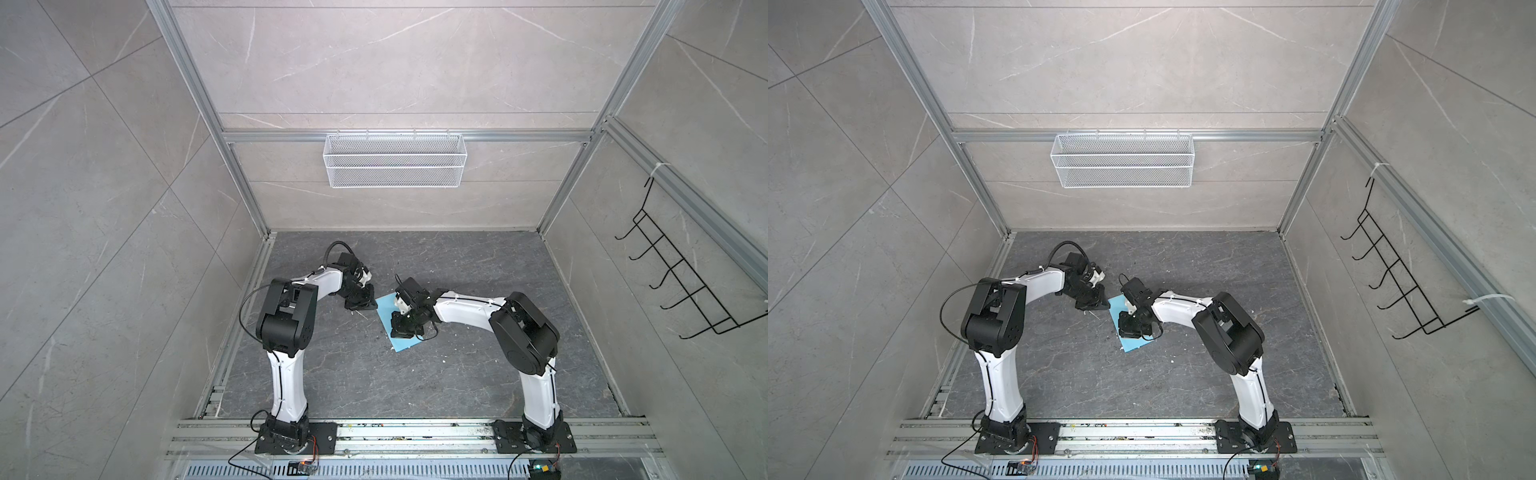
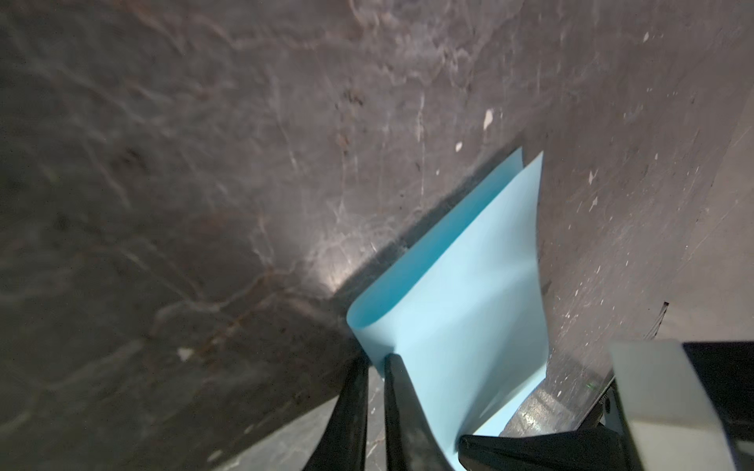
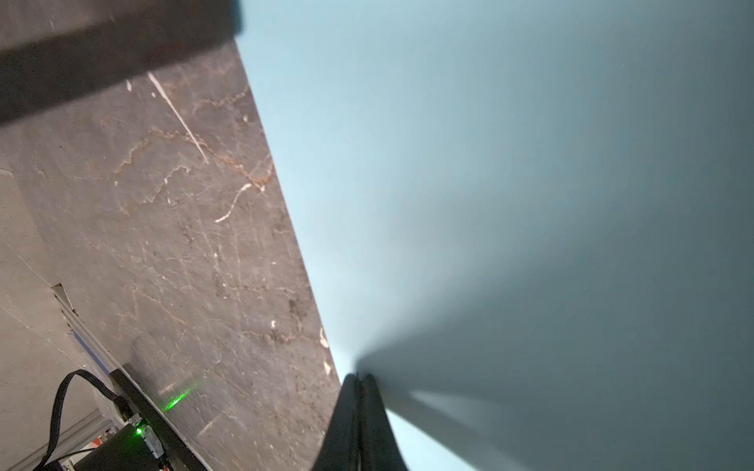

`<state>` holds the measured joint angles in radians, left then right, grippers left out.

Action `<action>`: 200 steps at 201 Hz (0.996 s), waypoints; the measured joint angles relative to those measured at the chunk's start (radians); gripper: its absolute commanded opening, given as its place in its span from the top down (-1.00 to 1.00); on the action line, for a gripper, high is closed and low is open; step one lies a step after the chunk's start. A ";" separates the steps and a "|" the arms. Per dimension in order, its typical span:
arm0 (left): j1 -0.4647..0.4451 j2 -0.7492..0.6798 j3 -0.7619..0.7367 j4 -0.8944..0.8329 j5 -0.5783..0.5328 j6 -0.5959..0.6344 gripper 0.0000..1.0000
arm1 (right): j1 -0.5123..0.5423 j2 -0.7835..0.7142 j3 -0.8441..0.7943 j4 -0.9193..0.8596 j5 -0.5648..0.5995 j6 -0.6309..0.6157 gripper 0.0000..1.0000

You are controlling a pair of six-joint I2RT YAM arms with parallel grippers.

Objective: Fold a paper plane with a square sheet of paper (pick it up from the middle)

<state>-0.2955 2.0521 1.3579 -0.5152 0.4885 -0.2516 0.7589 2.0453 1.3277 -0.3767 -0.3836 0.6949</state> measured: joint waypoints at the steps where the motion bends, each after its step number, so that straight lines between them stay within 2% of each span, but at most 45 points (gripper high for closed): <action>1: 0.000 0.001 0.001 0.000 0.000 -0.001 0.69 | 0.000 0.000 0.000 0.000 0.000 0.000 0.86; 73: -0.002 0.013 0.039 -0.001 -0.080 -0.037 0.79 | 0.000 0.000 0.000 0.000 0.003 0.000 0.86; 106: -0.013 -0.047 0.005 -0.006 -0.095 -0.034 0.77 | 0.000 0.000 0.000 0.000 0.003 0.000 0.86; 145: -0.086 -0.136 -0.011 -0.043 -0.100 0.018 0.78 | 0.000 0.001 0.000 0.000 0.004 0.002 0.87; 170: -0.126 -0.130 -0.011 -0.073 -0.122 0.043 0.79 | 0.000 0.001 0.000 0.000 0.004 0.009 0.88; 200: -0.129 -0.097 0.011 -0.114 -0.158 0.056 0.79 | 0.000 0.001 0.000 0.000 0.005 0.012 0.88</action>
<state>-0.4248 1.9549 1.3693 -0.6296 0.3302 -0.1959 0.7589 2.0464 1.3277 -0.3771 -0.3790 0.7071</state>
